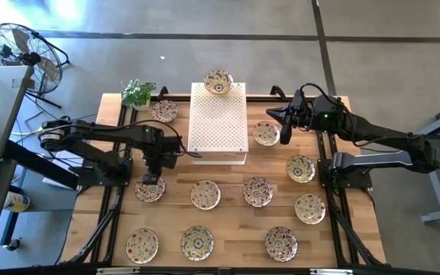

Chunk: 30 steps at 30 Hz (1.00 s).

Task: Pick & Place Mini bowls
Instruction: Put the orange patterned bowl on the shelf

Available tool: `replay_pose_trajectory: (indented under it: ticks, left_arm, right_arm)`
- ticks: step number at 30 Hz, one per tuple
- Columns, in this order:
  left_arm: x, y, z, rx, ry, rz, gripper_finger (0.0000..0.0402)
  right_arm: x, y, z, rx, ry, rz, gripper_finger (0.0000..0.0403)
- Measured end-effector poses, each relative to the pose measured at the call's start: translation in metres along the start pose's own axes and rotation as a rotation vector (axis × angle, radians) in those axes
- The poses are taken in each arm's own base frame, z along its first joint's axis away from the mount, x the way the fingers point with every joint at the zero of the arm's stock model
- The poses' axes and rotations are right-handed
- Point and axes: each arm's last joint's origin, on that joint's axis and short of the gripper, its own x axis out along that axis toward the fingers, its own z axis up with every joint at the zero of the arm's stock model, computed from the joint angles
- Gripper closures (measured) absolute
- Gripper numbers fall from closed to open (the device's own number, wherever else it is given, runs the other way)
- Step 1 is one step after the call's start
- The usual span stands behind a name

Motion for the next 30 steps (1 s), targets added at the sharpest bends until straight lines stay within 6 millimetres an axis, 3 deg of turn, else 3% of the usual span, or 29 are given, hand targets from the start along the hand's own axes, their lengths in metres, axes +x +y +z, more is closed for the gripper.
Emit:
replay_pose_trajectory:
  ticks: [8,14,18,23,30]
  left_arm:
    - [0.017,0.002,0.007,0.003,0.090,-0.037,0.0272]
    - [0.034,-0.010,0.013,0.059,0.175,-0.042,0.0274]
    - [0.038,-0.015,0.014,0.070,0.200,-0.014,0.0305]
    - [0.032,-0.016,0.012,0.067,0.201,-0.021,0.0388]
    - [0.004,-0.019,0.009,0.086,-0.010,-0.012,0.0394]
  right_arm:
    - [0.000,0.000,0.000,0.000,-0.001,0.000,0.0402]
    - [0.000,0.000,0.001,0.000,-0.008,0.001,0.0402]
    - [0.000,0.000,0.001,0.000,-0.008,0.001,0.0401]
    - [0.000,0.000,0.001,0.000,-0.008,0.001,0.0402]
    - [0.000,0.001,0.001,0.000,-0.006,0.024,0.0402]
